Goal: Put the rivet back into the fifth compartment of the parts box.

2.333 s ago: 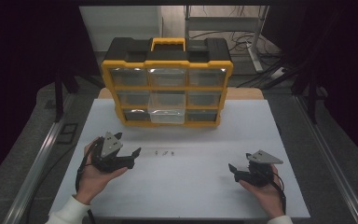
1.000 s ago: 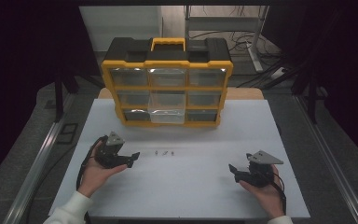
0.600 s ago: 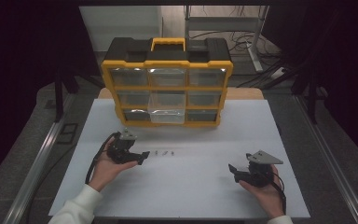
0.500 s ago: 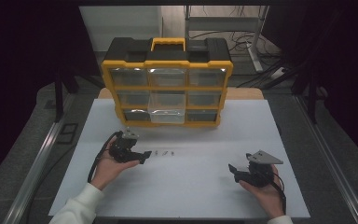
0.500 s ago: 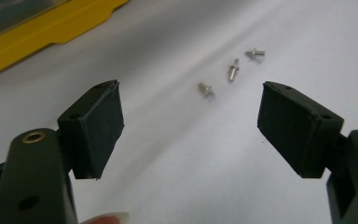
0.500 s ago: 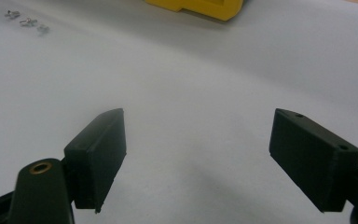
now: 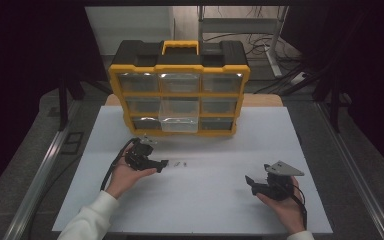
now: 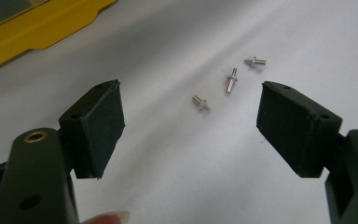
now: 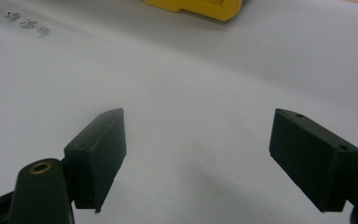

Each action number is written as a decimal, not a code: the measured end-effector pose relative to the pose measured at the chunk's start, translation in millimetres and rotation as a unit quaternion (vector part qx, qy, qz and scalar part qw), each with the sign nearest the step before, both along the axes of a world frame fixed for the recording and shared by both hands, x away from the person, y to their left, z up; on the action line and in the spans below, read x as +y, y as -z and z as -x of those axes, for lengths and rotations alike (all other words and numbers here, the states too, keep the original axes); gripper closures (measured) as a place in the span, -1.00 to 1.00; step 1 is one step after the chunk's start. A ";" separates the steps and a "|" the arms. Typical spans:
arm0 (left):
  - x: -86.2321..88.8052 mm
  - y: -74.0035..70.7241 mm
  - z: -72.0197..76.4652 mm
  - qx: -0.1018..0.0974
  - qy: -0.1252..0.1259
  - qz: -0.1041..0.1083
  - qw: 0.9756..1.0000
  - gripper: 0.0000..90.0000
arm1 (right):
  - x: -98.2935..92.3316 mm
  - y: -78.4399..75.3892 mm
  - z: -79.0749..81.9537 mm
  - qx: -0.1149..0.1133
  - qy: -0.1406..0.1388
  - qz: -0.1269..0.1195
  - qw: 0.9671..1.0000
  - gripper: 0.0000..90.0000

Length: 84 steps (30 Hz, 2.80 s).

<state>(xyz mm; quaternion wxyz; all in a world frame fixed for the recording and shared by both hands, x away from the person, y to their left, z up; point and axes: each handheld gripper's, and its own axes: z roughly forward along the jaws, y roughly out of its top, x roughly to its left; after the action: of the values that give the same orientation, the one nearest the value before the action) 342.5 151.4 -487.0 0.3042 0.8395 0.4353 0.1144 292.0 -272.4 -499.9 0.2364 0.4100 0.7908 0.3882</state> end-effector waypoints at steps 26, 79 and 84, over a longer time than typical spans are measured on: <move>-23.2 27.0 -24.6 0.028 -0.004 -0.051 0.998 -0.38 | -0.3 0.4 -0.4 0.000 0.000 0.001 1.000 -0.57; 0.3 11.7 -21.3 0.078 0.046 0.015 0.996 0.85 | -1.4 0.0 -0.6 0.000 0.004 0.001 1.000 -0.57; 10.6 2.6 -16.2 0.072 0.046 0.031 0.996 0.85 | -1.3 0.1 -0.7 0.000 0.003 0.000 1.000 -0.57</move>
<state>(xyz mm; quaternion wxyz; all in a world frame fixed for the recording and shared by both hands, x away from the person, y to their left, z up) 358.7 162.1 -489.6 0.3031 0.8549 0.4203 0.0263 292.7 -273.7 -500.0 0.2378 0.4126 0.7896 0.3870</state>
